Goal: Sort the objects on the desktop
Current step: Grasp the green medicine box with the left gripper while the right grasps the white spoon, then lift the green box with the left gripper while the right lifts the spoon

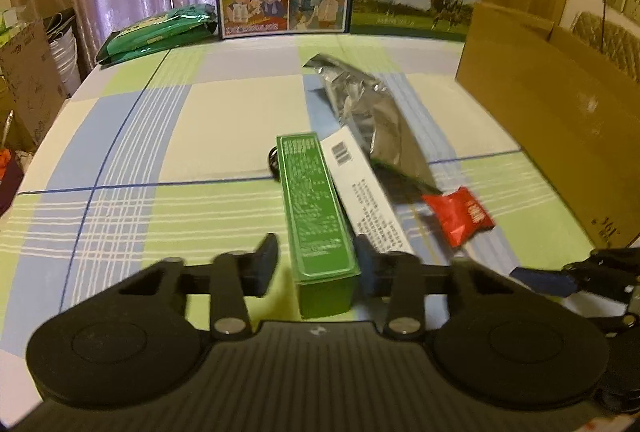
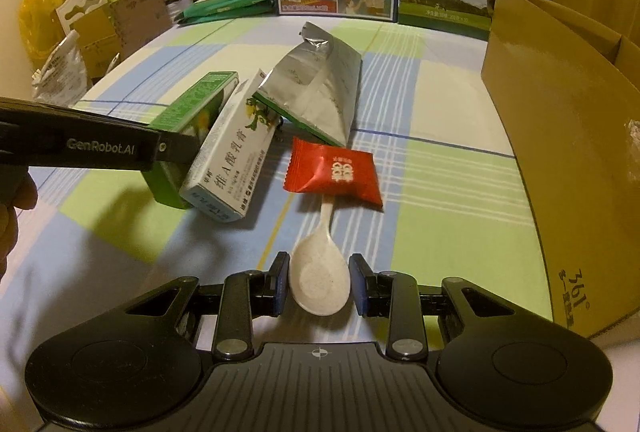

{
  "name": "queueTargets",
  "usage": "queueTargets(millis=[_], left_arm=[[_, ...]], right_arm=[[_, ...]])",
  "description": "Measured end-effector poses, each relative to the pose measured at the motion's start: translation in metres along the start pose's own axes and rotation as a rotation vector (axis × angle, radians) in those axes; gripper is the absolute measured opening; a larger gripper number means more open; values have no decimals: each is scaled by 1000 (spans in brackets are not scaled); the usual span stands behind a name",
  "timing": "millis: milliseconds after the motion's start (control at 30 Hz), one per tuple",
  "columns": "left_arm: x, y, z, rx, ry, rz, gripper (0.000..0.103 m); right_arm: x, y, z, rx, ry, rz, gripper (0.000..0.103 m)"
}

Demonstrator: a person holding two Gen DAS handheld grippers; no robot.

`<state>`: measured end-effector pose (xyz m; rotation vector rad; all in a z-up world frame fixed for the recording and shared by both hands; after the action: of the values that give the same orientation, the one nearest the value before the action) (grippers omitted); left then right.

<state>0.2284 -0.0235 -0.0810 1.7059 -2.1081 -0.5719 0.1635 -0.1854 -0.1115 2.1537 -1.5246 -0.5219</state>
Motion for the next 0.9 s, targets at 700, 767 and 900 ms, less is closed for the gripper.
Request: queueTargets(millis=[700, 767, 900], left_arm=[[28, 98, 41, -86, -74, 4, 26], [27, 100, 42, -82, -68, 1, 30], [25, 99, 42, -72, -54, 1, 39]], right_arm=[[-13, 69, 31, 5, -54, 44, 29], [-13, 69, 32, 21, -40, 43, 29], [-6, 69, 37, 17, -82, 45, 34]])
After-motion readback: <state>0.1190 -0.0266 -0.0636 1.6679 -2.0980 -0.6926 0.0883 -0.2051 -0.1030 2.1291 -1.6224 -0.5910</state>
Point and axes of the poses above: each gripper's, at about its wrist camera, not at the fingertips, and y roughly against the way its jaws point, x to its right, z to its underside, the point moved 4 cm from there along -y, roughly the way its jaws point, and after that the axes turned 15 degrees about x, right-handed, at the moved point
